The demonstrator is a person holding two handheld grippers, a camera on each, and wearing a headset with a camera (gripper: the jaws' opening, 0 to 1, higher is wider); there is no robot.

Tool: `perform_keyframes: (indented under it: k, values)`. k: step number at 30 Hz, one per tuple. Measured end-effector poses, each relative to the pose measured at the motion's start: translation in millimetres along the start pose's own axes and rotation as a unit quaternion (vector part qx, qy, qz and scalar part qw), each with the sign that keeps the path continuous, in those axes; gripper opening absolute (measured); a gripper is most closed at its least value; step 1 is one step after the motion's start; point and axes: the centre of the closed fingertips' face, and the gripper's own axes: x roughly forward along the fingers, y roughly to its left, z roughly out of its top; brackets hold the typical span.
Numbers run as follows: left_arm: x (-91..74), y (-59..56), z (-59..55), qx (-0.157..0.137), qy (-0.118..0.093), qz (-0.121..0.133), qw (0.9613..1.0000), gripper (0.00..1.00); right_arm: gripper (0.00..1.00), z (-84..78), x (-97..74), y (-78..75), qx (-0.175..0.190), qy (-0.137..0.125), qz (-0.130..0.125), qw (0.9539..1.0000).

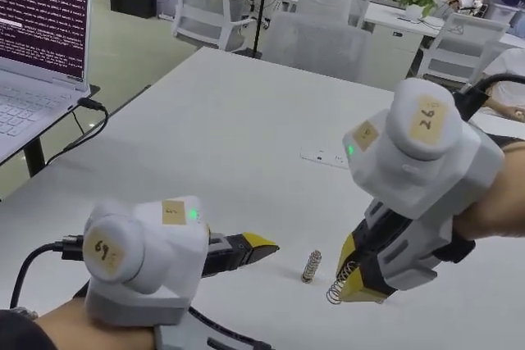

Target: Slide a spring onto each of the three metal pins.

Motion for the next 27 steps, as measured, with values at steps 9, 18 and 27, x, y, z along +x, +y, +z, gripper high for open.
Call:
perform_keyframes:
  k: [9, 18, 27]
  values:
    - [-5.1, 3.7, 1.5, 0.006, -0.004, 0.008, 0.9999, 0.87, 0.08, -11.7, -6.4, -6.4, 0.014, 0.003, -0.008, 0.9999]
    - [-8.9, 2.8, 3.9, 0.017, -0.001, 0.012, 0.9998, 0.87, 0.08, -33.0, -16.4, -16.8, 0.042, 0.003, -0.023, 0.9988]
    - [-12.0, 4.1, 5.0, 0.022, -0.003, 0.021, 0.9995, 0.86, 0.08, -48.5, -24.3, -22.4, 0.059, 0.01, -0.035, 0.9976]
